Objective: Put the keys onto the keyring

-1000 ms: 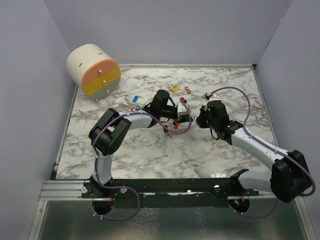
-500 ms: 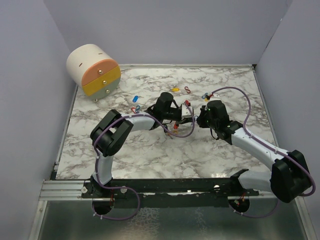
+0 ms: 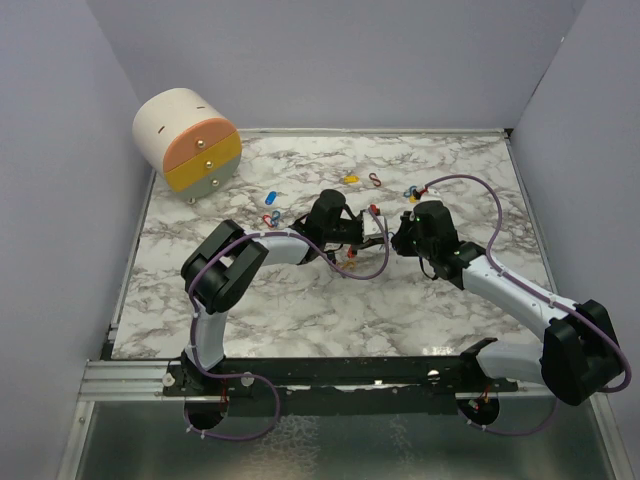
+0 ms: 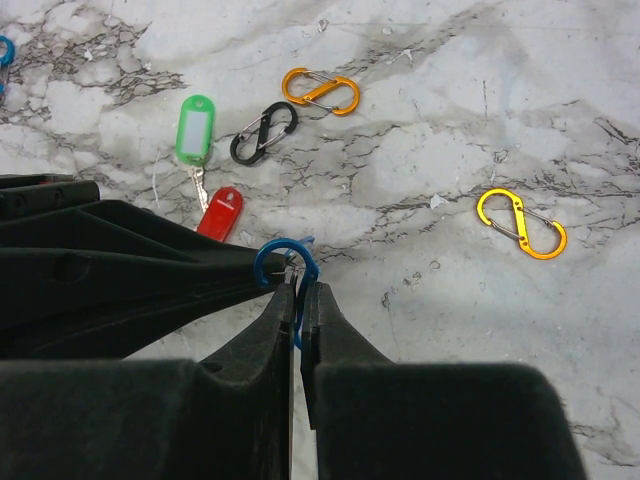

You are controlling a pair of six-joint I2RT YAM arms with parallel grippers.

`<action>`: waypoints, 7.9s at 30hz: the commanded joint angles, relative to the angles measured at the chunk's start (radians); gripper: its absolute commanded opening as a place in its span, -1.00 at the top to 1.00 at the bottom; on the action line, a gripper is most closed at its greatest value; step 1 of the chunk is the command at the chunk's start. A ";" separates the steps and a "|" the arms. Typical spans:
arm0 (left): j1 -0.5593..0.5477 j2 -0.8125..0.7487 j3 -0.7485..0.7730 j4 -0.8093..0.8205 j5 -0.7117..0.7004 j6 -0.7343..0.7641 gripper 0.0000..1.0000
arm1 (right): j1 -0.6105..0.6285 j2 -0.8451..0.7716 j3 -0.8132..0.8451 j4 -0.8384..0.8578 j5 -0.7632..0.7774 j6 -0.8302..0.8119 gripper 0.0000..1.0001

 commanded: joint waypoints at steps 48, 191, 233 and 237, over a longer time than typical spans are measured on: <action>-0.013 -0.070 -0.023 0.066 0.013 0.003 1.00 | 0.008 0.009 0.012 -0.008 0.042 0.031 0.99; 0.328 -0.258 -0.309 0.247 -0.652 -0.650 1.00 | 0.006 -0.050 -0.008 -0.010 0.119 0.037 -0.28; 0.493 0.052 -0.055 -0.009 -0.741 -0.977 -0.01 | 0.006 -0.027 -0.013 0.012 0.087 0.036 -0.28; 0.498 0.077 -0.039 -0.009 -0.734 -0.977 -0.02 | 0.006 -0.024 -0.012 0.012 0.088 0.035 -0.28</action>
